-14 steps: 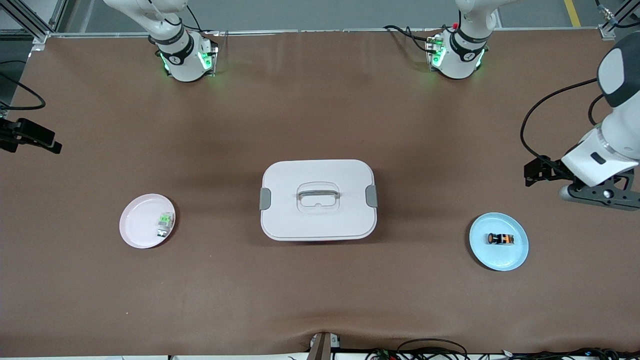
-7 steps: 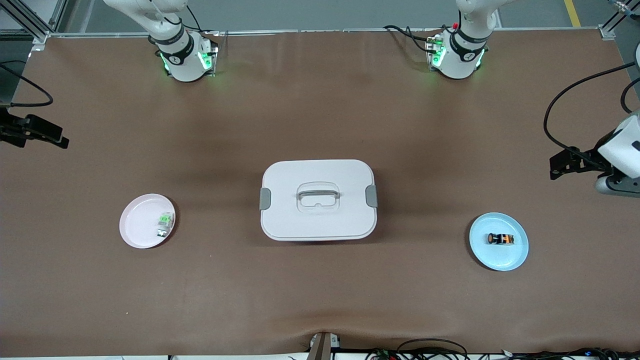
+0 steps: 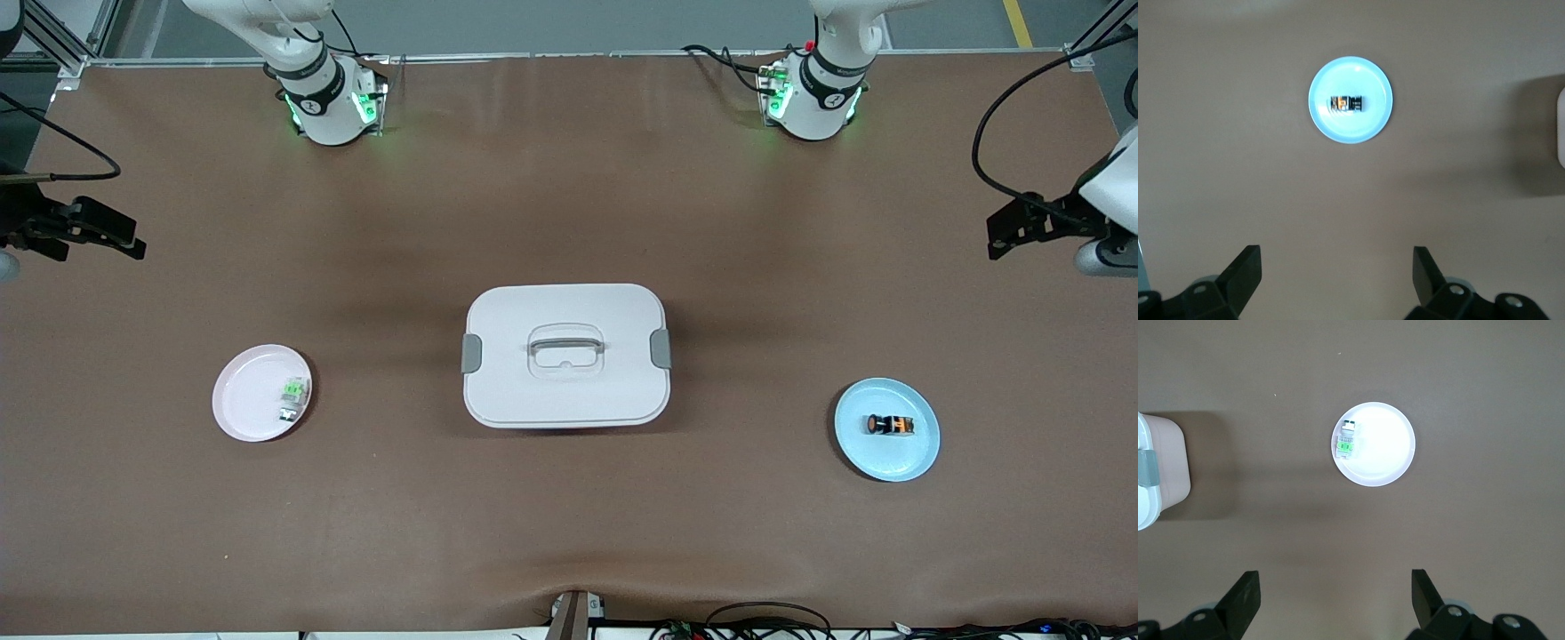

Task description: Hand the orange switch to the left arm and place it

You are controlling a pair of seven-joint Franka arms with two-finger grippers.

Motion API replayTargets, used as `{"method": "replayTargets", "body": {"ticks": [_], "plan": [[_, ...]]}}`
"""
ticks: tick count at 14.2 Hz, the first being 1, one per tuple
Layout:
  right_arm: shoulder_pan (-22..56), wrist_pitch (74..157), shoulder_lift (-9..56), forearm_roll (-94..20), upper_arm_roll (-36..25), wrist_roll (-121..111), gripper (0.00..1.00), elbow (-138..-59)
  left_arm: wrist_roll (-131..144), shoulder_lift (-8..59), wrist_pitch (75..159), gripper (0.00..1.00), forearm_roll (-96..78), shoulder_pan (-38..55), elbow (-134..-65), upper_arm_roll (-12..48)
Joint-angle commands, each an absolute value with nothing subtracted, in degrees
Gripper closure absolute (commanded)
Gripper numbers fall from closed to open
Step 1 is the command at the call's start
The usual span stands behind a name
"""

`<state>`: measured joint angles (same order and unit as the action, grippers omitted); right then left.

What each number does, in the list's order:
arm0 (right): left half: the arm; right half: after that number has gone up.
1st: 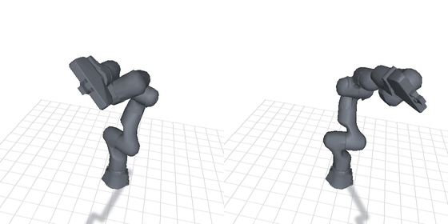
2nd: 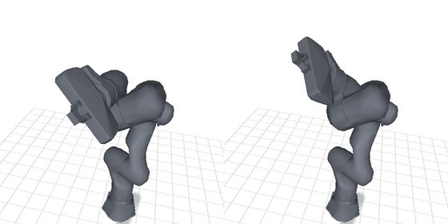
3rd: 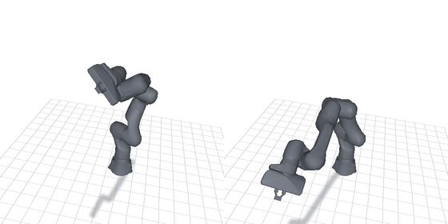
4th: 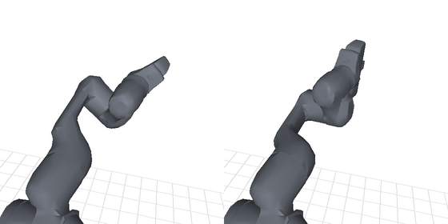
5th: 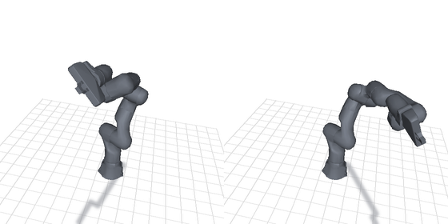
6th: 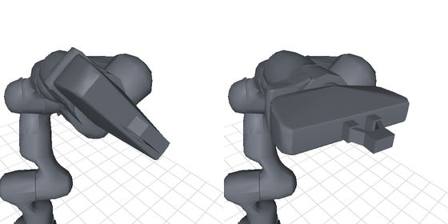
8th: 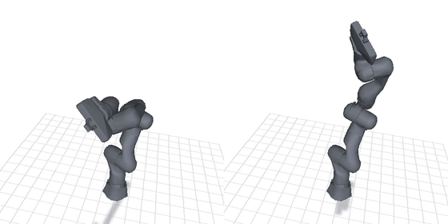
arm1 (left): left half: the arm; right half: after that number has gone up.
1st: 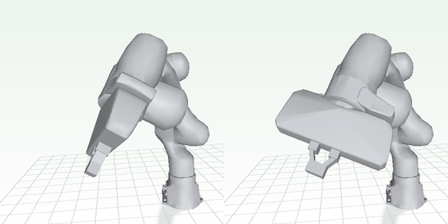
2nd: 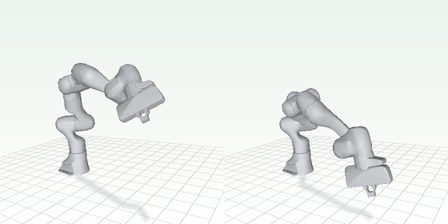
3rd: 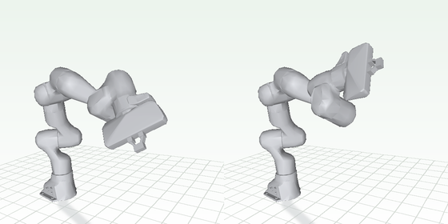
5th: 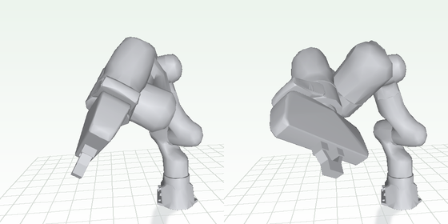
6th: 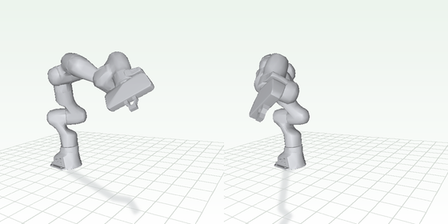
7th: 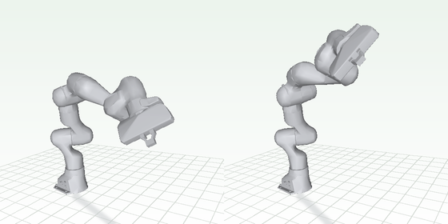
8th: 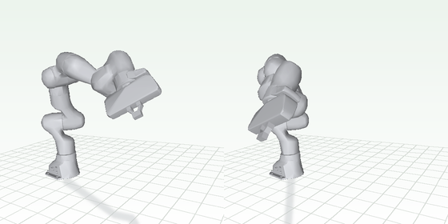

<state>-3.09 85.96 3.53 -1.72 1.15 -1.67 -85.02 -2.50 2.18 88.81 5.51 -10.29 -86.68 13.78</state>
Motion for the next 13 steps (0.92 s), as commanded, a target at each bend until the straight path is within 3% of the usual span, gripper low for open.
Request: {"method": "replayTargets", "body": {"ticks": [1,7,13], "plan": [[-3.3,86.8,1.8,-2.2,1.1,-1.1,0.0,-87.0,1.0,-2.4,88.1,0.0,4.3,-6.0,-91.3,10.0],[-3.3,86.8,1.8,-2.2,1.1,-1.1,0.0,-87.1,1.6,-7.9,87.7,0.0,-0.6,-3.2,-95.8,6.5],[-3.3,86.9,1.8,-2.2,1.1,-1.1,0.0,-87.1,8.1,-8.7,86.8,0.0,-0.6,1.5,-95.8,4.7]]}}
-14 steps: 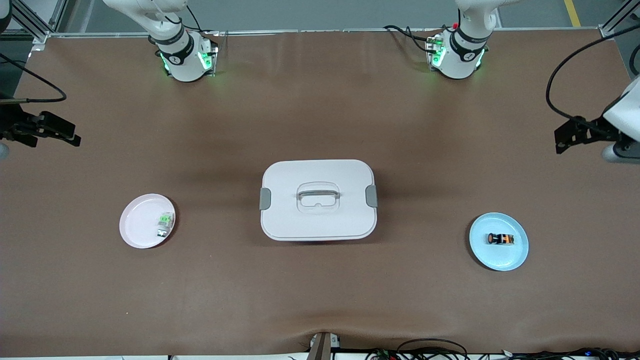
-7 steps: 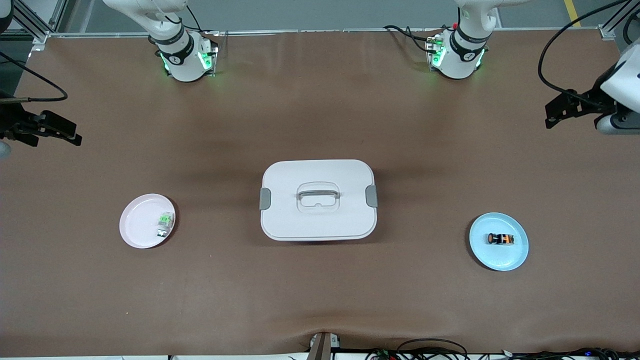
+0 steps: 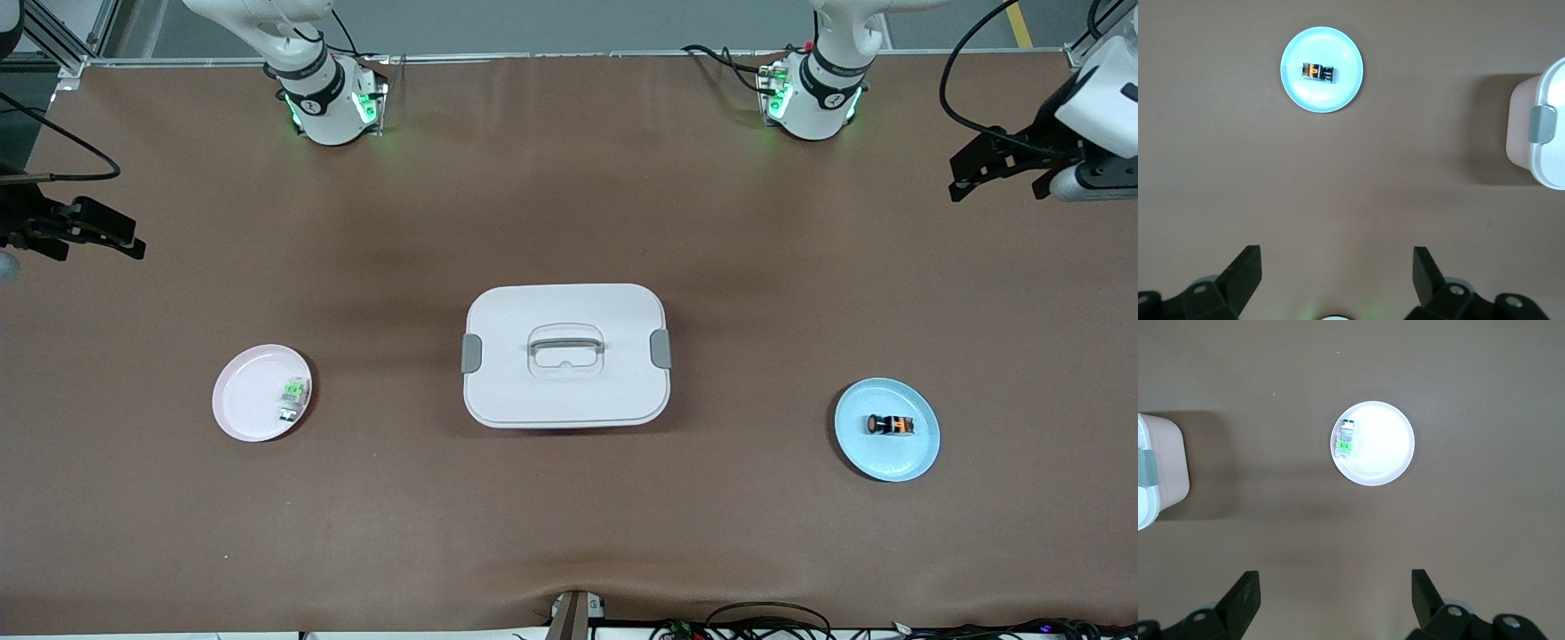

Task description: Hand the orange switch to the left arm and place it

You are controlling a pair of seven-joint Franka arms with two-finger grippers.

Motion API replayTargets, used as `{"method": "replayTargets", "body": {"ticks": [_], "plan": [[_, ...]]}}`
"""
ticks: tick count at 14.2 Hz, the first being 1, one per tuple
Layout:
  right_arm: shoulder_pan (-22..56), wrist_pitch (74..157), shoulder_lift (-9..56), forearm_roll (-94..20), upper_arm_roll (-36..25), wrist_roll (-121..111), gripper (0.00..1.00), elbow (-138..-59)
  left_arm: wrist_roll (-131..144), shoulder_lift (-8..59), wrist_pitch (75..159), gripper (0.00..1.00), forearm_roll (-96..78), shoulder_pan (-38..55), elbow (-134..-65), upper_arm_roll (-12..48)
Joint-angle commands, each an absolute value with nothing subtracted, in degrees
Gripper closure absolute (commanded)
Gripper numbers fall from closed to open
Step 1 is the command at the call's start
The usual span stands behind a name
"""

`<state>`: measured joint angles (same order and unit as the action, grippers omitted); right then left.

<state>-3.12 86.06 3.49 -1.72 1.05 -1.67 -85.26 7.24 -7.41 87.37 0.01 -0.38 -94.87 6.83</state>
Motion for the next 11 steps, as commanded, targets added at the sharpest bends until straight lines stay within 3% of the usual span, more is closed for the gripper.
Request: {"method": "replayTargets", "body": {"ticks": [1,11], "plan": [[-3.3,86.8,1.8,-2.2,1.1,-1.1,0.0,-87.1,8.1,-8.7,86.7,0.0,-0.6,1.4,-95.8,4.7],[-3.3,87.2,1.7,-2.2,1.1,-1.1,0.0,-87.1,6.0,-6.9,85.3,0.0,0.2,0.4,-92.5,3.8]]}}
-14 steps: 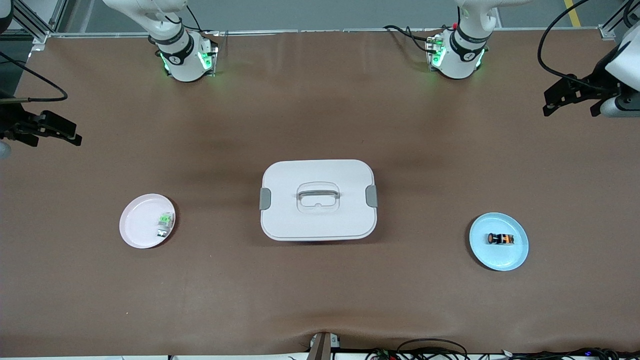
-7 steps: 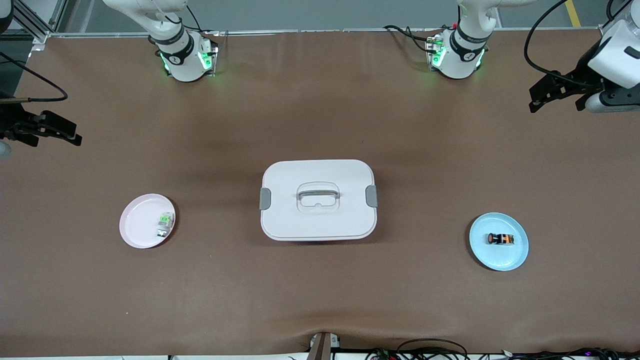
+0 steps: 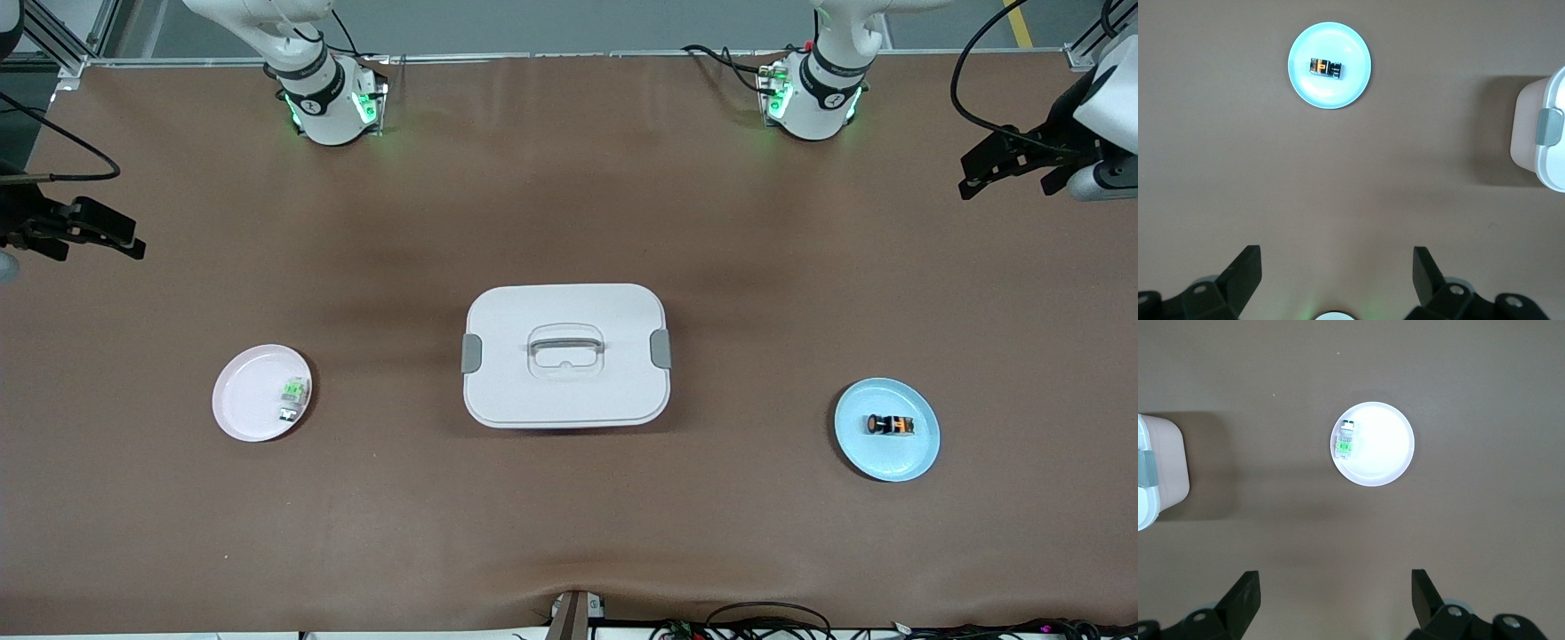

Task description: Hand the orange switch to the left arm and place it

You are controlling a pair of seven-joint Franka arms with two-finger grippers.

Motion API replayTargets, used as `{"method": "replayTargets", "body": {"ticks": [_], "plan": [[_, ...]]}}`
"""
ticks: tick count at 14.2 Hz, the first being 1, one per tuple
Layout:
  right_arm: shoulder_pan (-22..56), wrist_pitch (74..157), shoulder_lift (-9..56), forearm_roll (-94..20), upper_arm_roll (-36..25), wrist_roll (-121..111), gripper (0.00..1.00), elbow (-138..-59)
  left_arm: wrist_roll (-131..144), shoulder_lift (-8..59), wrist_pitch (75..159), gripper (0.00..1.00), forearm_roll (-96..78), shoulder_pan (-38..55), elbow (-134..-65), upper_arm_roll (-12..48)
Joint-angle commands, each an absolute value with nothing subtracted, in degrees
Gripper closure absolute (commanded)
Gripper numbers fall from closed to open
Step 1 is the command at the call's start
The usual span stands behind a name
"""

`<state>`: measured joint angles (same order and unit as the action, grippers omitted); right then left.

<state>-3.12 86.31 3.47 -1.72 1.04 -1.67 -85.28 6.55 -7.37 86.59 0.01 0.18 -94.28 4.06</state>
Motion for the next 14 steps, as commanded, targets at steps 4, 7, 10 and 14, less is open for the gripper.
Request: {"method": "replayTargets", "body": {"ticks": [4,7,10,14], "plan": [[-3.3,87.2,1.7,-2.2,1.1,-1.1,0.0,-87.1,6.1,-6.9,85.1,0.0,0.5,0.4,-92.5,3.9],[-3.3,87.3,1.6,-2.2,1.1,-1.1,0.0,-87.2,6.1,-6.9,85.1,0.0,0.5,0.5,-92.5,4.0],[-3.3,87.3,1.6,-2.2,1.0,-1.1,0.0,-87.2,6.1,-6.6,85.0,0.0,0.6,0.7,-92.4,4.2],[-3.3,87.3,1.6,-2.2,1.0,-1.1,0.0,-87.2,6.1,-6.6,85.1,0.0,0.6,0.7,-92.4,4.2]]}}
